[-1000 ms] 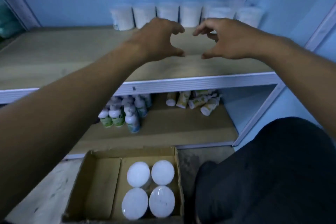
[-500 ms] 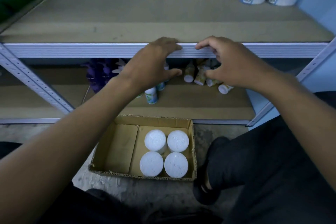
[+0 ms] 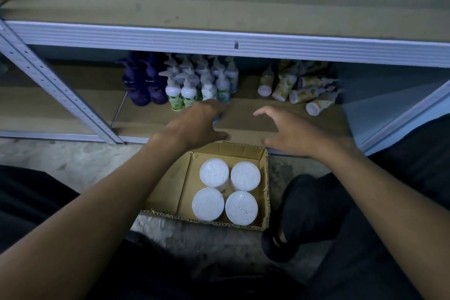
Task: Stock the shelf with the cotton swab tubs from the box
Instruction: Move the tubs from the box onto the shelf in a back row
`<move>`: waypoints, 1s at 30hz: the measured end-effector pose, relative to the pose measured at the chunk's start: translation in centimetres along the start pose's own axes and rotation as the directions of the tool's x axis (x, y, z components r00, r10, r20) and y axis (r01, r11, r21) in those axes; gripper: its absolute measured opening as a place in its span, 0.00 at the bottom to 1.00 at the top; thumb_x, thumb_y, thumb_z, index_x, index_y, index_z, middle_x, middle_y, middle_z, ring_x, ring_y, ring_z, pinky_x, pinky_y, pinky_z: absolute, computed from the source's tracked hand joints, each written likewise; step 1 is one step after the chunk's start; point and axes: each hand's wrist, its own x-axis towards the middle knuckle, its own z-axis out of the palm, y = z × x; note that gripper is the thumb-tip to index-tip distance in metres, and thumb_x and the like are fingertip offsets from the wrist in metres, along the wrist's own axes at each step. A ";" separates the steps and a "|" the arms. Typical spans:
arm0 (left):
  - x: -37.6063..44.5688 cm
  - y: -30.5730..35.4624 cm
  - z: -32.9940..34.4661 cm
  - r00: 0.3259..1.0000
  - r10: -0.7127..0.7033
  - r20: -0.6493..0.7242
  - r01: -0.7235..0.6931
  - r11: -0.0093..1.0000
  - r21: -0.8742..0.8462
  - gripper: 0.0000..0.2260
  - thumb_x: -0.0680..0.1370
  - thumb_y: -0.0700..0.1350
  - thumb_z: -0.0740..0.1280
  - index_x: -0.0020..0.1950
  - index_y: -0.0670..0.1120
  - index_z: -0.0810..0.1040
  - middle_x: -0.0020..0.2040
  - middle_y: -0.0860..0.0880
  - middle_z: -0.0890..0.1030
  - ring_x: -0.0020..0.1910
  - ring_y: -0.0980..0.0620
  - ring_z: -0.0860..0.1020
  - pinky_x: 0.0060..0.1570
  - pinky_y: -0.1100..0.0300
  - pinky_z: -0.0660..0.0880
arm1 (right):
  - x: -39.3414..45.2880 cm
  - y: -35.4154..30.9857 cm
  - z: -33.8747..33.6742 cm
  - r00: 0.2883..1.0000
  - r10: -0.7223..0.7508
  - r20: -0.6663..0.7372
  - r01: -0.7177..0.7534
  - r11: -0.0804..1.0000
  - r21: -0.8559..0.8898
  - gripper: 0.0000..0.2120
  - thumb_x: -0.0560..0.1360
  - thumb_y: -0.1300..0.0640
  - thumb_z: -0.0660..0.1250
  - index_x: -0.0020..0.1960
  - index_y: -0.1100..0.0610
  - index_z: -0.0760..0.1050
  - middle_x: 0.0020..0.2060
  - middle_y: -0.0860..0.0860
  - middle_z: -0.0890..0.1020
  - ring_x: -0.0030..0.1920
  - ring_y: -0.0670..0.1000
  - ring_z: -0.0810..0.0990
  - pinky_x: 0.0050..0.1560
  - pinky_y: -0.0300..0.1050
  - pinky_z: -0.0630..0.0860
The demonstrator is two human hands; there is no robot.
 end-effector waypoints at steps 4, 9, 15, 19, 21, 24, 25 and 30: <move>0.6 -1.6 3.1 0.991 -0.081 0.104 0.084 0.996 -0.029 0.34 0.71 0.55 0.76 0.73 0.47 0.71 0.70 0.46 0.74 0.67 0.46 0.73 0.64 0.54 0.71 | 1.9 1.0 3.1 0.990 0.064 0.127 -0.062 0.998 -0.020 0.31 0.74 0.56 0.71 0.74 0.46 0.65 0.72 0.51 0.69 0.67 0.51 0.70 0.55 0.44 0.70; 0.9 -2.6 6.0 0.966 -0.146 0.214 0.157 0.987 -0.036 0.37 0.70 0.55 0.77 0.76 0.50 0.67 0.73 0.47 0.71 0.70 0.47 0.71 0.67 0.54 0.70 | 3.6 1.6 6.5 0.974 0.113 0.197 -0.114 0.993 -0.005 0.33 0.73 0.54 0.72 0.75 0.49 0.64 0.73 0.52 0.67 0.69 0.53 0.69 0.62 0.47 0.71; 1.2 -3.8 8.6 0.933 -0.209 0.294 0.226 0.974 -0.026 0.37 0.71 0.54 0.77 0.76 0.48 0.67 0.72 0.46 0.73 0.69 0.46 0.72 0.65 0.54 0.71 | 4.6 2.5 10.5 0.962 0.134 0.237 -0.134 0.991 -0.013 0.33 0.74 0.50 0.71 0.76 0.46 0.62 0.72 0.50 0.66 0.69 0.55 0.70 0.63 0.54 0.73; 1.3 -4.9 10.8 0.902 -0.250 0.353 0.271 0.962 -0.011 0.40 0.70 0.55 0.77 0.78 0.49 0.64 0.75 0.46 0.69 0.71 0.46 0.70 0.67 0.53 0.69 | 5.1 3.2 12.5 0.959 0.140 0.245 -0.145 0.989 0.003 0.34 0.74 0.50 0.71 0.77 0.44 0.61 0.76 0.50 0.62 0.71 0.55 0.68 0.65 0.55 0.72; 1.3 -5.2 11.9 0.891 -0.259 0.374 0.287 0.958 -0.019 0.42 0.69 0.55 0.78 0.78 0.49 0.62 0.77 0.47 0.66 0.73 0.45 0.68 0.69 0.52 0.69 | 5.2 3.5 13.3 0.958 0.145 0.248 -0.156 0.987 0.024 0.36 0.74 0.50 0.72 0.77 0.43 0.59 0.77 0.49 0.59 0.71 0.54 0.69 0.64 0.54 0.73; 1.4 -5.4 13.8 0.887 -0.249 0.389 0.286 0.958 -0.038 0.45 0.68 0.55 0.78 0.80 0.49 0.59 0.79 0.48 0.61 0.74 0.44 0.66 0.71 0.50 0.68 | 5.4 3.7 14.3 0.955 0.149 0.258 -0.161 0.987 0.028 0.37 0.75 0.50 0.71 0.79 0.43 0.56 0.78 0.48 0.56 0.73 0.55 0.66 0.65 0.53 0.72; 1.4 -5.4 14.4 0.887 -0.246 0.391 0.284 0.958 -0.041 0.46 0.68 0.55 0.78 0.80 0.49 0.58 0.79 0.48 0.60 0.75 0.43 0.65 0.71 0.49 0.67 | 5.5 3.7 14.5 0.953 0.151 0.262 -0.160 0.987 0.015 0.38 0.75 0.49 0.71 0.79 0.43 0.56 0.78 0.48 0.54 0.74 0.56 0.64 0.66 0.53 0.71; 1.5 -5.0 17.0 0.882 -0.233 0.410 0.270 0.962 -0.032 0.46 0.69 0.54 0.78 0.81 0.51 0.56 0.80 0.49 0.57 0.75 0.43 0.64 0.69 0.46 0.69 | 6.1 3.7 16.0 0.951 0.166 0.259 -0.171 0.985 -0.003 0.40 0.75 0.50 0.73 0.79 0.45 0.54 0.78 0.49 0.53 0.76 0.57 0.59 0.66 0.54 0.69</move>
